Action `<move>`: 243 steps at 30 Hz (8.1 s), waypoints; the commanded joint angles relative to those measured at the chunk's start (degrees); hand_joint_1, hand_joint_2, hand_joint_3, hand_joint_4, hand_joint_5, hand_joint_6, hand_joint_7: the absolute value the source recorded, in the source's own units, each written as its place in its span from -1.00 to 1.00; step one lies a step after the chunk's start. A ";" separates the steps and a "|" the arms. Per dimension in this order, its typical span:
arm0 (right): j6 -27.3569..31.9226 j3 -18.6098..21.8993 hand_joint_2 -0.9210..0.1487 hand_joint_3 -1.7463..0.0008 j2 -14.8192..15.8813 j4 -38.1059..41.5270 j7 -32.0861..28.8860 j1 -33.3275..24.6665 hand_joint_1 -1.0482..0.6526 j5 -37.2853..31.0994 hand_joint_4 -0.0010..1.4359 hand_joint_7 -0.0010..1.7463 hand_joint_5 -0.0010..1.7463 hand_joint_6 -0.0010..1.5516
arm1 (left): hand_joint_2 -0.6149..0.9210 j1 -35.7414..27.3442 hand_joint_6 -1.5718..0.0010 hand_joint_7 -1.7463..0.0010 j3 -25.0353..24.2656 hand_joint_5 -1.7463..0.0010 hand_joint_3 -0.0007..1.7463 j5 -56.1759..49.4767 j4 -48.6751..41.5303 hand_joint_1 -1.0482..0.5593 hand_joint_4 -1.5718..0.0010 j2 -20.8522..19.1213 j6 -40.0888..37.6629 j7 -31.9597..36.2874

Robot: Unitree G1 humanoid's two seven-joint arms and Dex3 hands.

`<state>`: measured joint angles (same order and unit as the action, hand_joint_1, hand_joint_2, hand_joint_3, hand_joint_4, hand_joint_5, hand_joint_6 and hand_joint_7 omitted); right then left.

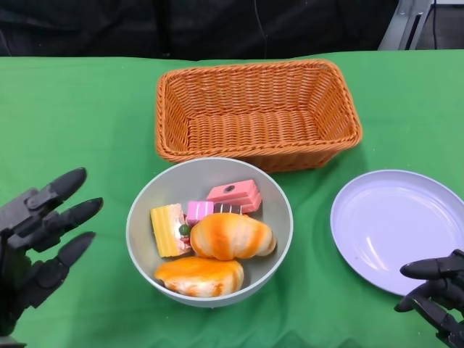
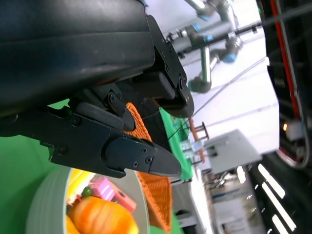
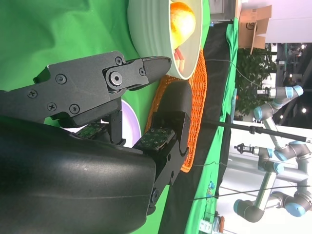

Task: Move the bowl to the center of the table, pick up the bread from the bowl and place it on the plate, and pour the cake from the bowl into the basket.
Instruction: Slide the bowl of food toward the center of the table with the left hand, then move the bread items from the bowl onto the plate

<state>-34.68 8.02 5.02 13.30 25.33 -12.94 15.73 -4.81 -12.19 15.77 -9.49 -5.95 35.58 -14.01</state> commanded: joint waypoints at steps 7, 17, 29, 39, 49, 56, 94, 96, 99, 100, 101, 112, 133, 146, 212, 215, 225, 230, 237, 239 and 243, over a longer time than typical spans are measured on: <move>-0.97 0.78 -1.00 0.86 0.29 0.61 0.02 0.35 -0.14 0.99 -0.04 -0.06 0.44 -0.16 | 1.00 2.25 -0.17 0.95 -2.39 0.92 -0.96 6.51 -5.15 -0.24 -0.34 0.99 -2.38 -2.79; 0.32 0.73 -1.00 0.87 -0.07 -0.43 -0.58 0.46 -0.13 2.08 -0.05 -0.06 0.43 -0.17 | 1.00 3.20 -0.30 0.95 -2.66 0.89 -0.95 6.91 -7.07 -0.12 -0.44 2.84 -2.20 -4.32; -0.52 0.40 -1.00 0.87 -0.03 -0.66 -1.27 -0.26 -0.14 0.93 -0.05 -0.08 0.43 -0.16 | 1.00 0.66 0.35 1.00 1.40 1.00 -0.72 0.80 -5.79 -0.57 0.26 0.65 -5.24 -6.84; 0.17 0.62 -1.00 0.87 0.16 -0.42 -0.76 0.12 -0.15 2.02 -0.05 -0.08 0.44 -0.17 | 1.00 0.01 0.42 1.00 3.15 1.00 -0.68 -2.40 -4.42 -0.60 0.31 1.42 -7.75 -5.19; -1.45 -1.11 -1.00 0.87 0.86 -9.85 -0.66 1.02 -0.25 0.48 -0.19 -0.26 0.30 -0.27 | 1.00 2.35 0.23 0.95 -0.24 0.94 -0.75 1.58 -8.47 -0.53 0.11 4.88 -4.02 -3.86; 8.87 -4.40 -1.00 0.92 3.69 -22.02 -2.43 1.94 -0.32 -4.41 -0.22 -0.56 0.04 -0.24 | 1.00 3.26 0.08 0.95 -0.72 0.94 -0.77 0.36 -11.28 -0.54 -0.04 6.05 -1.54 -2.46; 40.36 -20.93 -0.87 1.00 6.77 -41.95 -8.92 20.47 -0.45 -29.47 -0.12 -0.90 -0.26 -0.10 | 1.00 8.06 -0.03 0.99 -2.71 0.98 -0.84 1.26 -23.78 -0.50 -0.15 6.34 6.88 -3.56; 41.05 -21.81 -0.87 1.00 6.36 -41.62 -9.09 21.30 -0.47 -30.80 -0.12 -0.91 -0.28 -0.09 | 1.00 8.36 -0.03 0.99 -2.86 0.98 -0.84 1.62 -24.37 -0.50 -0.15 6.43 7.07 -3.71; 42.32 -23.21 -0.89 1.00 5.95 -40.90 -9.10 22.93 -0.50 -32.84 -0.11 -0.93 -0.31 -0.09 | 1.00 8.75 -0.03 0.99 -3.05 0.98 -0.85 1.90 -25.41 -0.49 -0.16 6.41 7.76 -4.11; 42.90 -23.74 -0.89 1.00 5.73 -40.69 -9.13 23.53 -0.52 -33.65 -0.11 -0.94 -0.33 -0.09 | 1.00 8.83 -0.03 0.99 -3.06 0.98 -0.85 1.97 -25.65 -0.48 -0.16 6.42 7.94 -4.21; 43.30 -24.23 -0.90 0.99 5.54 -40.46 -9.18 24.09 -0.53 -34.47 -0.10 -0.94 -0.35 -0.09 | 1.00 8.85 -0.03 0.99 -3.03 0.98 -0.85 1.82 -25.85 -0.48 -0.16 6.42 8.21 -4.11; 44.50 -27.19 -0.94 0.99 4.69 -37.74 -8.14 27.20 -0.56 -37.60 -0.02 -0.99 -0.48 -0.10 | 1.00 9.08 -0.04 0.99 -3.03 0.98 -0.83 1.38 -27.53 -0.45 -0.17 6.71 10.03 -3.71; 48.47 -31.12 -1.00 0.97 10.25 -38.94 0.04 28.42 -0.65 -44.29 -0.06 -1.00 -0.61 -0.26 | 1.00 9.26 -0.05 0.99 -2.85 0.99 -0.82 0.26 -28.55 -0.43 -0.19 6.57 11.08 -2.19; 45.41 -35.54 -1.00 0.95 8.80 -36.00 -4.20 27.78 -0.74 -53.40 -0.11 -1.00 -0.78 -0.32 | 1.00 8.52 -0.05 1.00 -2.51 1.00 -0.84 0.61 -28.00 -0.44 -0.18 7.10 10.83 -2.28; 39.26 -40.37 -1.00 0.89 4.72 -10.90 -12.48 36.64 -0.76 -69.75 0.00 -1.00 -0.97 -0.39 | 1.00 8.30 -0.06 1.00 -1.61 1.00 -0.86 0.71 -30.51 -0.46 -0.20 9.67 13.45 -3.13; 39.93 -40.70 -1.00 0.88 4.17 -10.53 -11.60 36.91 -0.77 -69.69 -0.01 -1.00 -0.97 -0.40 | 1.00 8.32 -0.05 1.00 -1.58 1.00 -0.86 0.51 -30.59 -0.45 -0.20 9.76 13.71 -3.04; 39.41 -43.24 -1.00 0.88 1.80 -1.27 -18.36 39.89 -0.78 -71.85 0.00 -1.00 -0.98 -0.40 | 1.00 8.63 -0.05 1.00 -1.53 1.00 -0.85 0.68 -31.50 -0.43 -0.19 10.19 14.86 -3.33; 39.59 -44.28 -1.00 0.89 0.19 4.53 -22.02 41.93 -0.79 -72.23 0.00 -1.00 -0.98 -0.40 | 1.00 8.67 -0.06 0.99 -1.24 1.00 -0.85 0.67 -31.94 -0.43 -0.19 10.61 15.24 -3.31; 39.53 -45.23 -1.00 0.93 -0.94 10.01 -23.97 44.21 -0.75 -71.46 -0.03 -1.00 -0.99 -0.41 | 1.00 8.67 -0.05 1.00 -0.97 1.00 -0.86 0.93 -32.47 -0.42 -0.18 11.06 15.61 -3.90; 39.53 -45.44 -1.00 0.93 -1.19 11.11 -23.56 44.86 -0.74 -71.24 -0.04 -1.00 -1.00 -0.42 | 1.00 8.63 -0.06 1.00 -0.95 1.00 -0.86 0.75 -32.46 -0.42 -0.19 11.20 15.67 -3.58; 39.54 -45.86 -1.00 0.93 -1.40 13.04 -23.24 46.15 -0.72 -71.12 -0.02 -0.99 -0.99 -0.42 | 1.00 8.58 -0.06 1.00 -0.92 0.99 -0.86 0.12 -32.34 -0.43 -0.19 11.38 15.90 -2.84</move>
<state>4.33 -37.28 3.62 24.62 1.46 32.68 -55.49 3.87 -13.36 16.33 -41.68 5.49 50.38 -16.76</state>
